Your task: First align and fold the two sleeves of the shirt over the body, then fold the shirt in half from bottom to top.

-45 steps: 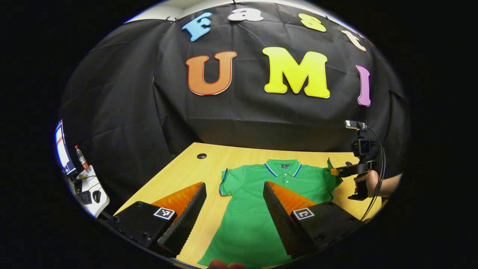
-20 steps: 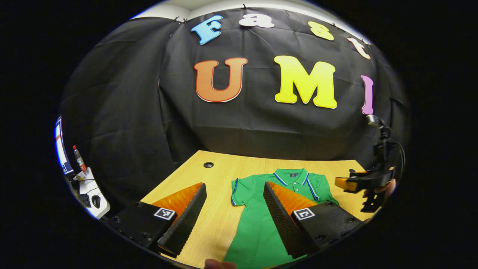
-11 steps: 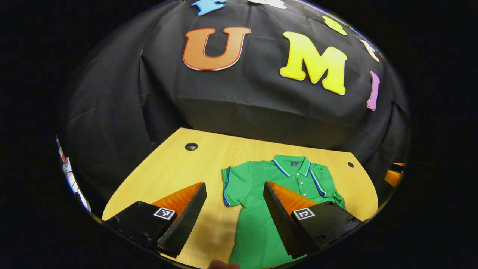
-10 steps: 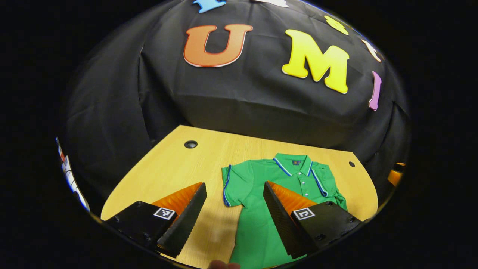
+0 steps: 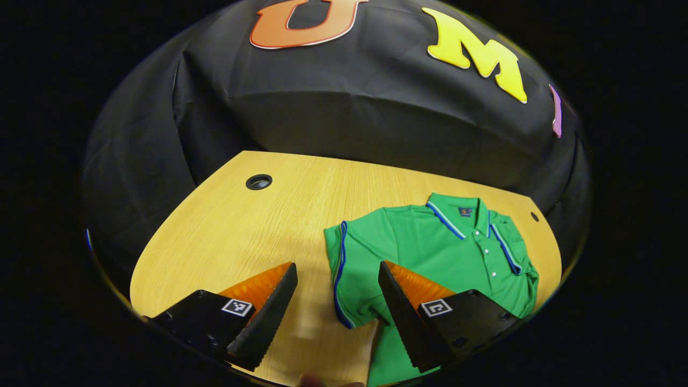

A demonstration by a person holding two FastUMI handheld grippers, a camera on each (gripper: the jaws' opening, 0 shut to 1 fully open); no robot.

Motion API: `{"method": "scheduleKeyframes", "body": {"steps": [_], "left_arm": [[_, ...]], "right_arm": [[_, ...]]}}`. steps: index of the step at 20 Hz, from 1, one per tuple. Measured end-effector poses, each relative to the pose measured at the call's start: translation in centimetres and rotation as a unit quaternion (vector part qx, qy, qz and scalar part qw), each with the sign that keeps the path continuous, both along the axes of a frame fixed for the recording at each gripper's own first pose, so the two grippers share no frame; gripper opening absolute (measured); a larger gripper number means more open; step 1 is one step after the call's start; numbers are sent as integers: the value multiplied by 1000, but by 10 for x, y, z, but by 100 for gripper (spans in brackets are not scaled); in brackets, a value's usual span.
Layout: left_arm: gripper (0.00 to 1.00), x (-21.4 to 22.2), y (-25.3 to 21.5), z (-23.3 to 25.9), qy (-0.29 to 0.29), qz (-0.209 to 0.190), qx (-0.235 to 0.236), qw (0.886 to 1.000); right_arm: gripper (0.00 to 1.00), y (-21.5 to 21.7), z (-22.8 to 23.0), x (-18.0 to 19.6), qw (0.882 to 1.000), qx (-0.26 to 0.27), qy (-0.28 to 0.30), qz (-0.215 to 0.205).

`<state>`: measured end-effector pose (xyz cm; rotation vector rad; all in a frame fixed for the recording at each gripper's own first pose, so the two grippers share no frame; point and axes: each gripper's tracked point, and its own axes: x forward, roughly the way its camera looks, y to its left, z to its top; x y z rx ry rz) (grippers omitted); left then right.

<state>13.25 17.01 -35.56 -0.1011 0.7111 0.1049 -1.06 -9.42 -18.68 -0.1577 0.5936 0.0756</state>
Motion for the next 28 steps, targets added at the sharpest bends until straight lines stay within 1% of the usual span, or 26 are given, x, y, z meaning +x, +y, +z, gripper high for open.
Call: {"method": "scheduleKeyframes", "body": {"steps": [1, 2, 3, 4, 5, 6, 7, 8, 9, 10, 11, 12, 13, 14, 15, 17, 19, 20, 21, 22, 23, 24, 25, 27, 28], "left_arm": [[96, 4, 0, -6, 4, -3, -1, 1000], [100, 6, 3, -11, 7, -3, 0, 1000], [92, 8, 5, -15, 12, -2, -4, 1000], [89, 11, 3, -18, 15, -2, -13, 1000], [81, 12, 2, -20, 17, -4, -19, 1000], [76, 13, 3, -24, 21, -7, -14, 1000], [67, 14, 4, -29, 27, -10, -7, 1000], [63, 14, 5, -28, 27, -10, -2, 1000], [65, 18, 7, -29, 26, -13, 5, 1000], [63, 19, 10, -29, 29, -15, 15, 999], [46, 19, 13, -30, 31, -14, 24, 999], [40, 19, 15, -30, 31, -13, 28, 999], [26, 20, 16, -29, 30, -13, 26, 999], [22, 19, 13, -29, 29, -18, 16, 999], [14, 19, 8, -26, 24, -22, 0, 999], [5, 20, 3, -21, 15, -18, -24, 999], [4, 19, 2, -17, 14, -16, -25, 999], [4, 19, 2, -13, 13, -17, -25, 999], [4, 20, 1, -7, 9, -18, -23, 1000], [4, 22, 0, -2, 4, -21, -21, 1000], [4, 25, -2, 6, 0, -22, -18, 1000], [4, 26, -6, 13, -5, -25, -20, 999], [4, 29, -14, 21, -9, -28, -24, 999], [3, 34, -32, 38, -17, -42, -27, 999], [4, 38, -40, 44, -24, -54, -18, 998]], "right_arm": [[95, -1, -9, -2, 1000, 2, 11, -3], [95, 0, -17, -5, 1000, 3, 22, -5], [95, 2, -21, -7, 1000, 4, 29, -4], [95, 4, -26, -8, 999, 7, 34, -3], [95, 4, -30, -8, 999, 10, 40, -4], [95, 4, -34, -7, 999, 12, 45, -7], [95, 4, -37, -5, 999, 18, 50, -11], [95, 3, -38, -3, 998, 22, 51, -16], [95, 3, -38, -1, 998, 25, 52, -20], [95, 1, -40, 1, 998, 24, 50, -24], [95, -1, -42, 3, 998, 22, 49, -27], [95, -3, -43, 3, 998, 20, 48, -31], [95, -3, -44, 4, 998, 20, 48, -34], [95, -5, -44, 4, 998, 19, 48, -38], [92, -5, -45, 4, 998, 19, 46, -40], [95, -4, -46, 4, 998, 18, 45, -37], [95, -5, -43, 4, 998, 22, 40, -39], [93, -4, -41, 4, 998, 26, 37, -42], [95, -6, -41, 4, 998, 28, 34, -46], [95, -7, -38, 3, 998, 30, 30, -47], [93, -7, -37, 1, 998, 33, 29, -48], [95, -8, -36, 0, 998, 34, 27, -49], [95, -9, -33, -2, 998, 35, 24, -50], [95, -11, -28, -4, 998, 40, 15, -56], [95, -14, -25, -5, 997, 41, 9, -60]]}}
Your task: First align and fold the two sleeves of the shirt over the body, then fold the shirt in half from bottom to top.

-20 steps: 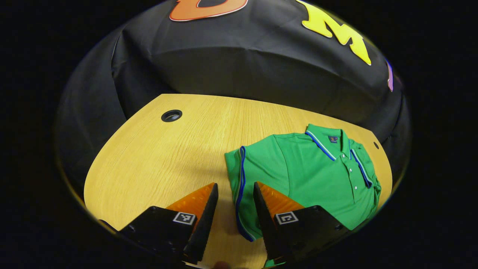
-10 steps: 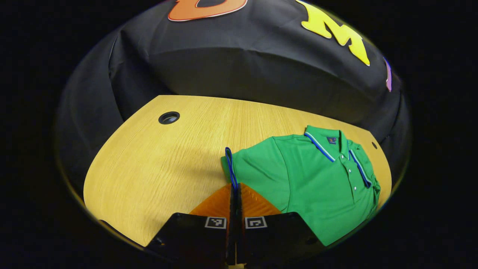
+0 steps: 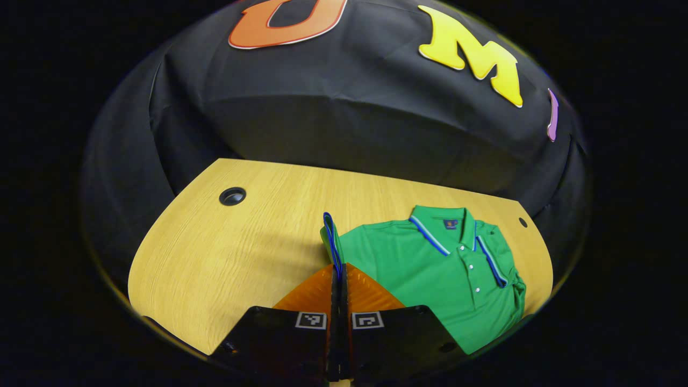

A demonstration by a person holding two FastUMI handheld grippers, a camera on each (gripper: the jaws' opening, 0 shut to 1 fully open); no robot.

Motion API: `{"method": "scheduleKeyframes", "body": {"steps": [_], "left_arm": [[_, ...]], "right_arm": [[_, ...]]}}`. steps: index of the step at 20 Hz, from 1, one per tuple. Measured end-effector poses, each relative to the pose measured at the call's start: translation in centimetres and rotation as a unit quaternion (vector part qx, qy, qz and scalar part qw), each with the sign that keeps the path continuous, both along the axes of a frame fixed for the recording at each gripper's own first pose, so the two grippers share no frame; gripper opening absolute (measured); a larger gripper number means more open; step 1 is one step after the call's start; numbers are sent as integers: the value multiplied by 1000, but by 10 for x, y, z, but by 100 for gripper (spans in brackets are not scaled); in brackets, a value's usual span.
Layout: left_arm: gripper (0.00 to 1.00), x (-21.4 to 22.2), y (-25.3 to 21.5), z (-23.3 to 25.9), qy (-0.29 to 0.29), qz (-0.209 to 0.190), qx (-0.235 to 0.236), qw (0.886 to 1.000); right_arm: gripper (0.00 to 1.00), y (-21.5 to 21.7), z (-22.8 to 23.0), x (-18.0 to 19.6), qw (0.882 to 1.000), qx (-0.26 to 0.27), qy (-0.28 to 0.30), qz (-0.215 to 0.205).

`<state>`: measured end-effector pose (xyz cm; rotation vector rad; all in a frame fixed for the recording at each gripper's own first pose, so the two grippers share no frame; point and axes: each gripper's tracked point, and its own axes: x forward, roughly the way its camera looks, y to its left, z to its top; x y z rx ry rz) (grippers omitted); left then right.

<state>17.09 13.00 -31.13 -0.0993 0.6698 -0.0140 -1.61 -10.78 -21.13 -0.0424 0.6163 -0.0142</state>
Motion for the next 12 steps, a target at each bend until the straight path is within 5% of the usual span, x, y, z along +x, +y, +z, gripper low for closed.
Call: {"method": "scheduleKeyframes", "body": {"steps": [12], "left_arm": [[9, 14, -131, -1, 5, -96, -4, 995]], "right_arm": [[95, -20, 18, -15, 998, 25, -32, -43]]}}
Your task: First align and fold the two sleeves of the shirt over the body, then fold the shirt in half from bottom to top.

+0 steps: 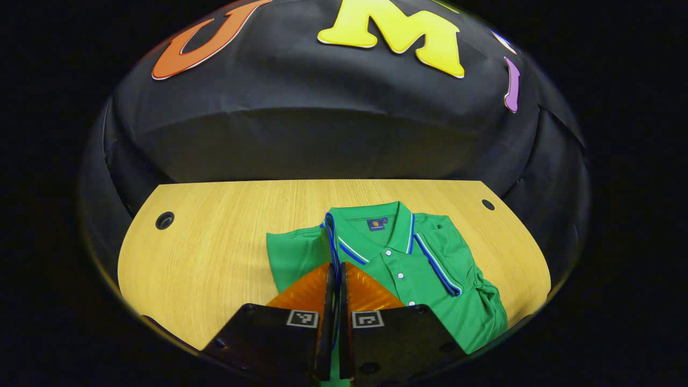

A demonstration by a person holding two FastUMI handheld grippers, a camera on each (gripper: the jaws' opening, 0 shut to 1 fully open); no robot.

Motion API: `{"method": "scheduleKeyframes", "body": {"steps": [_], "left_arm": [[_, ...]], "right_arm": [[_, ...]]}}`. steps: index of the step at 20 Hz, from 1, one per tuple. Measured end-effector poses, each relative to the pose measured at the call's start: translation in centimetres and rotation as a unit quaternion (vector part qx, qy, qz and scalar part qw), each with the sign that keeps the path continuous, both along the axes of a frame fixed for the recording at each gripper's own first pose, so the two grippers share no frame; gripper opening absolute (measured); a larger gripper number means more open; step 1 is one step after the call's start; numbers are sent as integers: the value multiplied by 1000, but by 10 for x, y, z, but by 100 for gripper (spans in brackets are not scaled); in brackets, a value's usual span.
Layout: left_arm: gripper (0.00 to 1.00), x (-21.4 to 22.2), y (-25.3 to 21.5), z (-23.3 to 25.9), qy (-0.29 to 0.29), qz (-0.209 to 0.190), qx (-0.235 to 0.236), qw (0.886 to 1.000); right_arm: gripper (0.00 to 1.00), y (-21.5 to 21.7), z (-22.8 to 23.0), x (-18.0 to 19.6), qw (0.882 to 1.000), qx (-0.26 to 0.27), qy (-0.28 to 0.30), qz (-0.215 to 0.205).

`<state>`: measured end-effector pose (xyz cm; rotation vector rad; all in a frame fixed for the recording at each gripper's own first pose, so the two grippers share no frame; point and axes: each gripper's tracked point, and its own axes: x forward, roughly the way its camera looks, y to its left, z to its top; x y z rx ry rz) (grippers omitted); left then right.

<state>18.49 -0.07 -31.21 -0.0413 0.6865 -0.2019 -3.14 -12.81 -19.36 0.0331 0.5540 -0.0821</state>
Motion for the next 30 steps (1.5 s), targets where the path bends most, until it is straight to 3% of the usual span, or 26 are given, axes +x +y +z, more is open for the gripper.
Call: {"method": "scheduleKeyframes", "body": {"steps": [1, 2, 5, 10, 16, 20, 24, 30], "left_arm": [[19, -2, -6, -1, 1, -3, -2, 1000], [20, -2, -3, 2, -3, 4, 5, 1000], [100, -12, 0, 10, -9, 19, 4, 1000], [100, -53, 24, 19, -5, 48, -3, 999], [100, -129, 58, 48, -11, 77, -6, 997], [100, -190, 71, 50, -6, 91, -3, 996], [100, -250, 64, 39, 18, 77, -6, 997], [100, -345, 69, -2, 98, 33, 21, 994]], "right_arm": [[95, 0, -1, -2, 1000, -2, -1, 0], [95, 1, -1, -4, 1000, -2, -1, 0], [95, 5, -2, -5, 1000, -2, -2, 1], [93, 21, 0, -3, 1000, -2, -9, 24], [95, 41, 3, 3, 995, -18, -18, 94], [95, 49, -22, 10, 990, -25, -1, 138], [95, 60, -49, -14, 982, -24, 45, 183], [95, 52, -103, -83, 962, -47, 128, 237]]}}
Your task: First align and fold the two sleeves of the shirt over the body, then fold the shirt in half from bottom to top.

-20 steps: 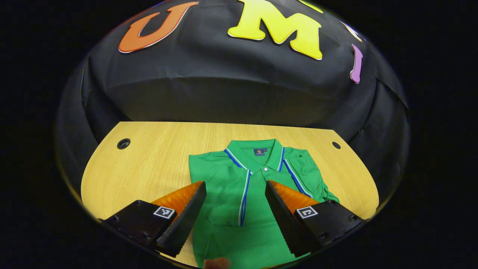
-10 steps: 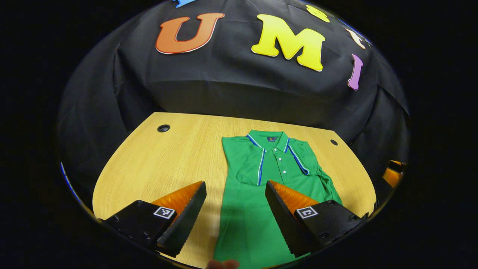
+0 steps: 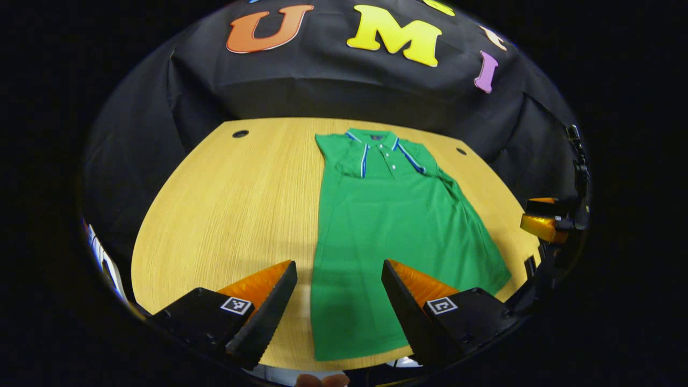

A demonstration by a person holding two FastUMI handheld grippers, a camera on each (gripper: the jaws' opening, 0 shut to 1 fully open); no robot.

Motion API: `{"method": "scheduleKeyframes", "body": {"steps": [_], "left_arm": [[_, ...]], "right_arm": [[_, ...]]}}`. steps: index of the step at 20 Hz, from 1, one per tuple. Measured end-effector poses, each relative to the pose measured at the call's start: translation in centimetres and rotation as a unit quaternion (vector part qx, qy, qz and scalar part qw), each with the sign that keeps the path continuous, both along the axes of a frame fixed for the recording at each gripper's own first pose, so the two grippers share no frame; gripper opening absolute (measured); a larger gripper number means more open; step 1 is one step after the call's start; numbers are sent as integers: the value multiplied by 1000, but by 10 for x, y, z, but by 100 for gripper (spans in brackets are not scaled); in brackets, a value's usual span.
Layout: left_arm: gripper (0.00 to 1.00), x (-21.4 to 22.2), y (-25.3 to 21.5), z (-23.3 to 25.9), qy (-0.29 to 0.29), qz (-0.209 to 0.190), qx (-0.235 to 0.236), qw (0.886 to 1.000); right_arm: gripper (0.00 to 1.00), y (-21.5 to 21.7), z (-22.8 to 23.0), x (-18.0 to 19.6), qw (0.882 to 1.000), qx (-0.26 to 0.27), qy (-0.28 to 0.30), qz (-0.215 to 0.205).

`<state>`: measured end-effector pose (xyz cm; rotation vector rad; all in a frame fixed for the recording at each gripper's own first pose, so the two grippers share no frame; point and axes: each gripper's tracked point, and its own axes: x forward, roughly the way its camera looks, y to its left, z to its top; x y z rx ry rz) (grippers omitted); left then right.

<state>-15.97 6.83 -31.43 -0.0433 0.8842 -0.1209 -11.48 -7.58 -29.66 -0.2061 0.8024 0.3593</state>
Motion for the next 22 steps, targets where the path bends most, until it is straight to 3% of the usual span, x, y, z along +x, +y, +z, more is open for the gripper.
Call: {"method": "scheduleKeyframes", "body": {"steps": [9, 15, 22], "left_arm": [[100, -72, 3, -31, 59, -38, 36, 997], [100, -85, -3, -49, 75, -71, 47, 994], [100, -89, -1, -63, 90, -58, 50, 993]], "right_arm": [[95, -15, -59, -68, 995, -21, 94, 6], [93, -6, -75, -77, 993, -38, 106, 24], [95, -3, -92, -74, 992, -52, 111, 37]]}}
